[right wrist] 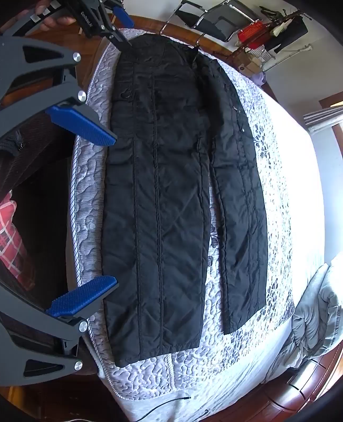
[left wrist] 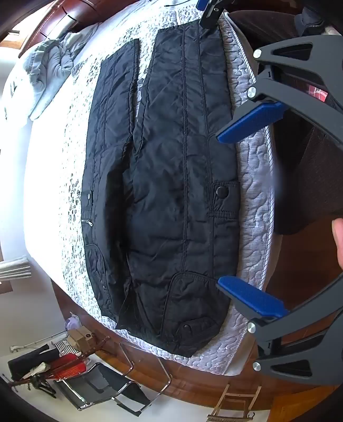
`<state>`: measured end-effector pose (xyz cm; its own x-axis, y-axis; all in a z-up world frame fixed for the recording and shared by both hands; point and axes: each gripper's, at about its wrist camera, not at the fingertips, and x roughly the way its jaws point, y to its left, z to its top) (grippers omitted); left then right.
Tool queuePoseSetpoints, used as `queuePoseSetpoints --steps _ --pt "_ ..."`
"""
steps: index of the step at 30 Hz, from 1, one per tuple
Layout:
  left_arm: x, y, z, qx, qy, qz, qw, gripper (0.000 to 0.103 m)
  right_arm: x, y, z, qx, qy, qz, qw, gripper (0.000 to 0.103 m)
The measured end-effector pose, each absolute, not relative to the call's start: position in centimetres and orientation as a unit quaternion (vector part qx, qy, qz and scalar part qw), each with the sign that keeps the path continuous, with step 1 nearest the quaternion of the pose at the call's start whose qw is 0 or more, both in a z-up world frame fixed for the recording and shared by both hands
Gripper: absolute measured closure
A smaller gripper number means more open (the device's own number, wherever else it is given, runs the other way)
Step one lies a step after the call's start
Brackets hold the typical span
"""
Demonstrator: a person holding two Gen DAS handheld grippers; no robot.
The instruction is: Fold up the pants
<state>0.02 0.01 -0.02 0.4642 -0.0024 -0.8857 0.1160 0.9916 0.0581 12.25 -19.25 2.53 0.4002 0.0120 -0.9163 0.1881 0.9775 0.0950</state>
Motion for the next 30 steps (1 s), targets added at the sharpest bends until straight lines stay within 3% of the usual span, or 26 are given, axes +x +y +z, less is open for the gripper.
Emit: queuePoseSetpoints --steps 30 --pt "-0.2 -0.4 0.6 0.059 0.507 -0.037 0.859 0.003 11.9 -19.3 4.7 0.071 0.505 -0.064 0.858 0.004"
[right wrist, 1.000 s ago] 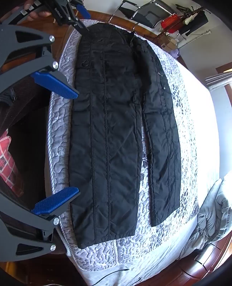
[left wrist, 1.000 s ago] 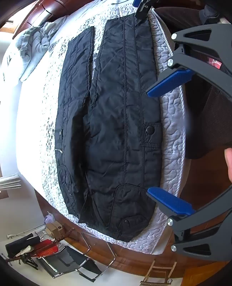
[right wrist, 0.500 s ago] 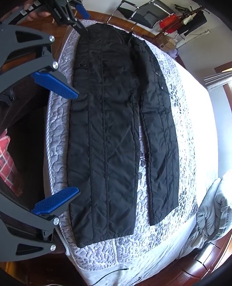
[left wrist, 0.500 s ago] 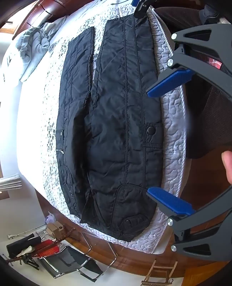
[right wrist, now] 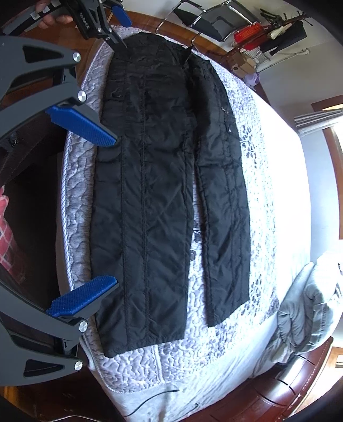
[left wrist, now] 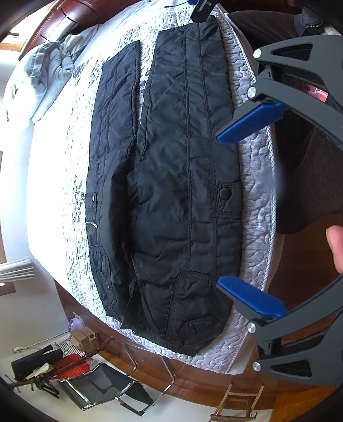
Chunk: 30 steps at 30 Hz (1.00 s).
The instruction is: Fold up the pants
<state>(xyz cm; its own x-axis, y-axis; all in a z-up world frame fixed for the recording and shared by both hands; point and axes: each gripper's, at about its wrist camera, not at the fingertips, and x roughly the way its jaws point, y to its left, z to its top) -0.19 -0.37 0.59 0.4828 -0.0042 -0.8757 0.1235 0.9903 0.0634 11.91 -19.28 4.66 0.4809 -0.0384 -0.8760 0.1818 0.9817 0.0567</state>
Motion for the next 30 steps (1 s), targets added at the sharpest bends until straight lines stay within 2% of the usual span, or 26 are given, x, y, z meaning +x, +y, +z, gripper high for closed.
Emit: queuePoseSetpoints --steps 30 --pt "0.28 -1.05 1.38 0.057 0.492 -0.058 0.867 0.003 11.29 -19.5 5.78 0.061 0.471 -0.08 0.877 0.004"
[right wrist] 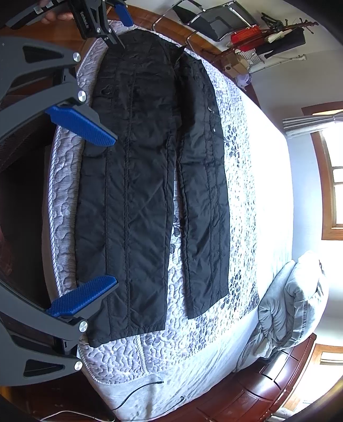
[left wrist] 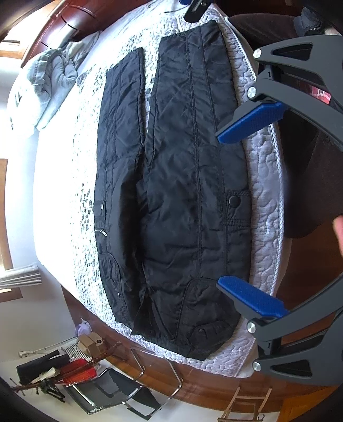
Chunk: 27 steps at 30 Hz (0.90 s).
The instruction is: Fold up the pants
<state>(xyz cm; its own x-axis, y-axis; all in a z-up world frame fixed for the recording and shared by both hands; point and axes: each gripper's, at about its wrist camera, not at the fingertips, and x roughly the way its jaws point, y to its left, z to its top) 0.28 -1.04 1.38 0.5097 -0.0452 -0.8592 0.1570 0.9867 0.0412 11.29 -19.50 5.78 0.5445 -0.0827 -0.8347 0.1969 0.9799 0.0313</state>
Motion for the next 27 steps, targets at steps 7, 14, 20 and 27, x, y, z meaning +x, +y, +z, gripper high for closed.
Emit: queuePoseSetpoints --steps 7,14,20,27 --pt "0.4 -0.9 1.8 0.047 0.486 -0.053 0.871 0.003 11.1 -19.6 5.9 0.061 0.466 -0.081 0.879 0.004" --pt "0.7 -0.4 1.6 0.024 0.496 -0.05 0.866 0.003 11.0 -19.8 6.0 0.067 0.461 -0.082 0.881 0.004" --pt "1.1 0.1 1.5 -0.009 0.507 -0.06 0.86 0.003 11.1 -20.4 6.3 0.081 0.458 -0.077 0.882 0.004" --pt "1.6 0.0 1.5 -0.003 0.506 -0.043 0.861 0.003 11.5 -20.9 6.2 0.086 0.459 -0.083 0.881 0.004"
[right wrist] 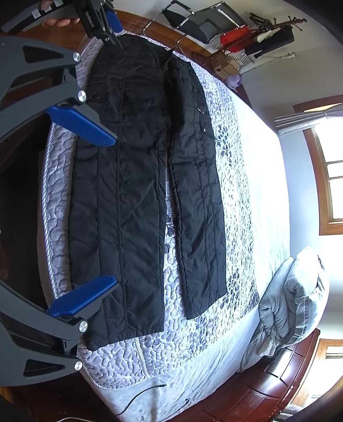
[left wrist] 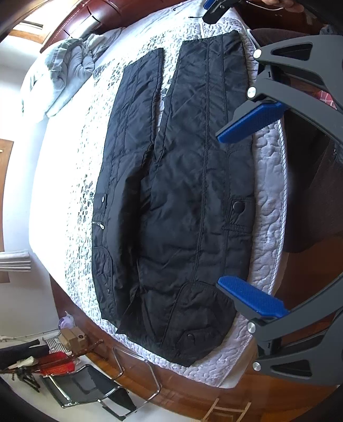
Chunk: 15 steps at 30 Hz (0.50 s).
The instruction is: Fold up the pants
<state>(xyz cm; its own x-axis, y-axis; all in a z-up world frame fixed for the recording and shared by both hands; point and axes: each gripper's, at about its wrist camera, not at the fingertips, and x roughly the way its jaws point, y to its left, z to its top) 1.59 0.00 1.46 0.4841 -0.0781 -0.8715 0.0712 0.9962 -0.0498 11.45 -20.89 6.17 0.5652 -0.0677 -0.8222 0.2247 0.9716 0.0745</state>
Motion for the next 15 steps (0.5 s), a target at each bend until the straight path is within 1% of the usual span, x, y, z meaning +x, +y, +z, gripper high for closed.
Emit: queuePoseSetpoints --steps 15 --pt "3.6 0.3 0.6 -0.005 0.518 -0.046 0.854 0.003 13.1 -22.4 5.6 0.079 0.465 -0.082 0.878 0.004"
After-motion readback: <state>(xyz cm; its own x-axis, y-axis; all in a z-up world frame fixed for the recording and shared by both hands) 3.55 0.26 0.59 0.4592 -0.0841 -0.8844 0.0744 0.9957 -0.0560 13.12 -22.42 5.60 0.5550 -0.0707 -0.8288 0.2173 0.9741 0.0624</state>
